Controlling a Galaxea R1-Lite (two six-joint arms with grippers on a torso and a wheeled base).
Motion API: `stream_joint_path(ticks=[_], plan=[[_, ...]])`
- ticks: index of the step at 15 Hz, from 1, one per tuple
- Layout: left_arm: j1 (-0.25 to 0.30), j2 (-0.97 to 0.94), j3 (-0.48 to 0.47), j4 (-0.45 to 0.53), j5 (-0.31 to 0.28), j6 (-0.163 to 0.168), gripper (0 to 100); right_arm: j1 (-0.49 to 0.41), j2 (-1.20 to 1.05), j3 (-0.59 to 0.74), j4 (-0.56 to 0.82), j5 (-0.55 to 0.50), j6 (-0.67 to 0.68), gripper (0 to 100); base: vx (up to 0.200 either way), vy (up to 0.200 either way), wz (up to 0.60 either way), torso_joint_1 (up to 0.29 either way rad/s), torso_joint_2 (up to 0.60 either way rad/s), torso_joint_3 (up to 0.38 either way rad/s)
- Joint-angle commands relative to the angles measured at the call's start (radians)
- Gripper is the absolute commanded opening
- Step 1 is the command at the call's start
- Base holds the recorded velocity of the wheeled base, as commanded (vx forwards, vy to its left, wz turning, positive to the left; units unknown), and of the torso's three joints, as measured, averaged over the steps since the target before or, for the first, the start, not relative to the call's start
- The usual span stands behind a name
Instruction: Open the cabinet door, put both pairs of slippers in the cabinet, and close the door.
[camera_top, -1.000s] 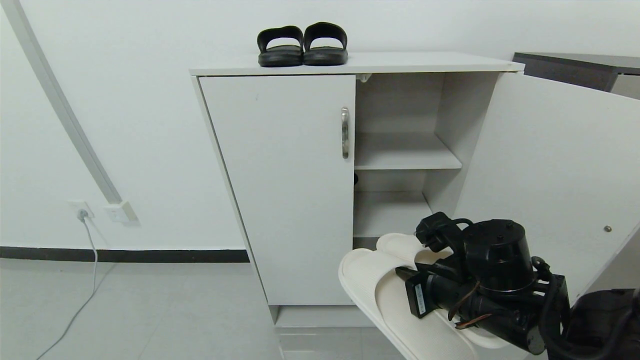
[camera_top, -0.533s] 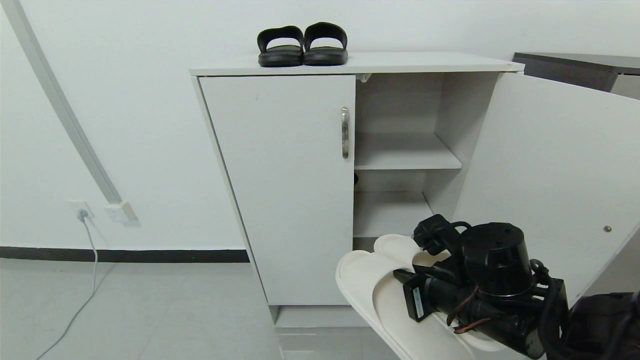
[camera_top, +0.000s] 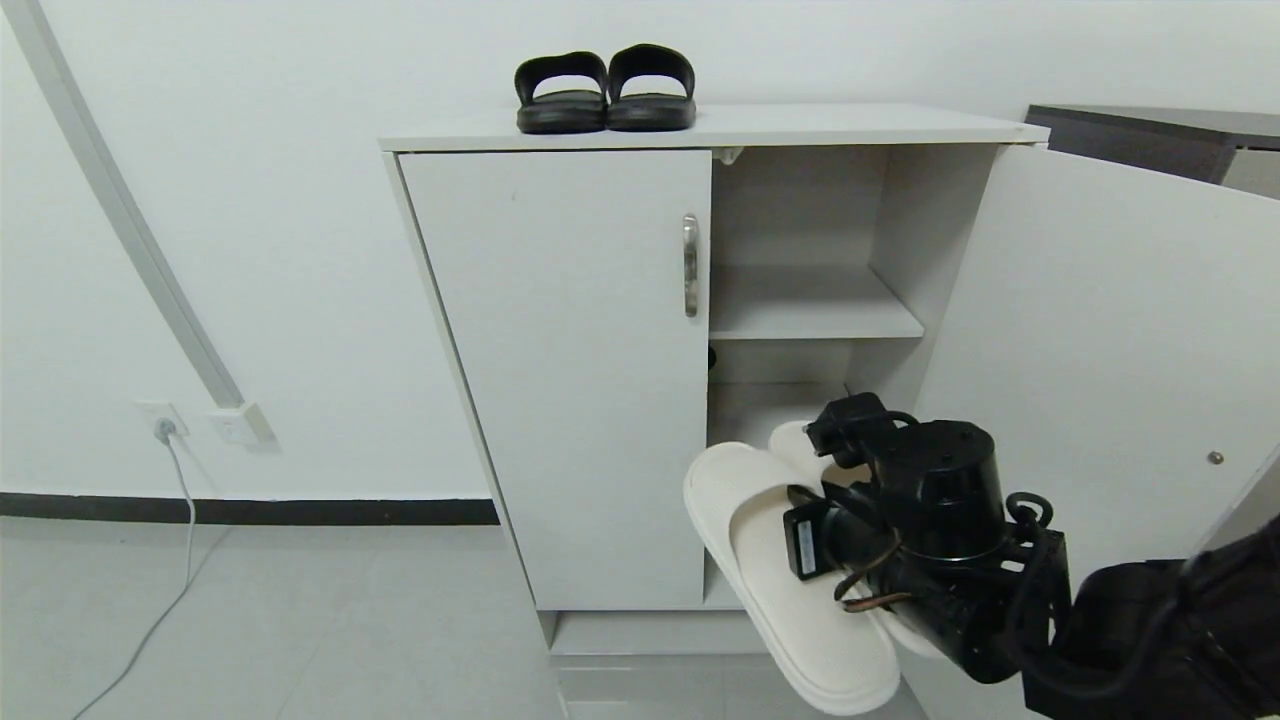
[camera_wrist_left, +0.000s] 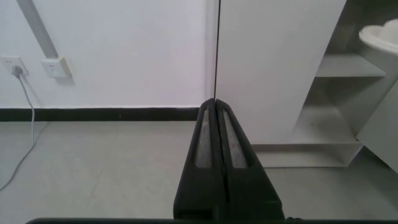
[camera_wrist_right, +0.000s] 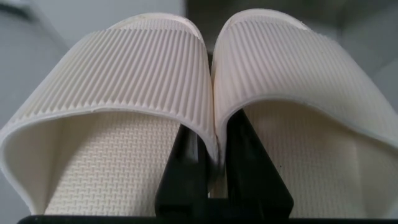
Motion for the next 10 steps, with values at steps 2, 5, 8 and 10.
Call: stream_joint_path(ticks=[2,5,8,10], plan=[[0.000,0.003,0.000,0.000,-0.002,0.001,0,0.005,0.098,-0.123,-0.019,-0.180,0.031,0,0.000,0.000,0.00,0.000,0.00,0.000],[0.000,0.003,0.000,0.002,-0.002,0.001,0,-0.027,0.174,-0.191,-0.020,-0.265,0.073,0,0.000,0.000,0.00,0.000,0.00,0.000],[0.000,0.003,0.000,0.002,-0.002,0.001,0,-0.056,0.216,-0.191,-0.033,-0.264,0.073,0,0.000,-0.200,0.00,0.001,0.00,0.004],[0.000,0.003,0.000,0.002,-0.002,0.000,0,-0.061,0.251,-0.189,-0.076,-0.259,0.073,0,0.000,-0.100,0.00,0.004,0.00,-0.004]])
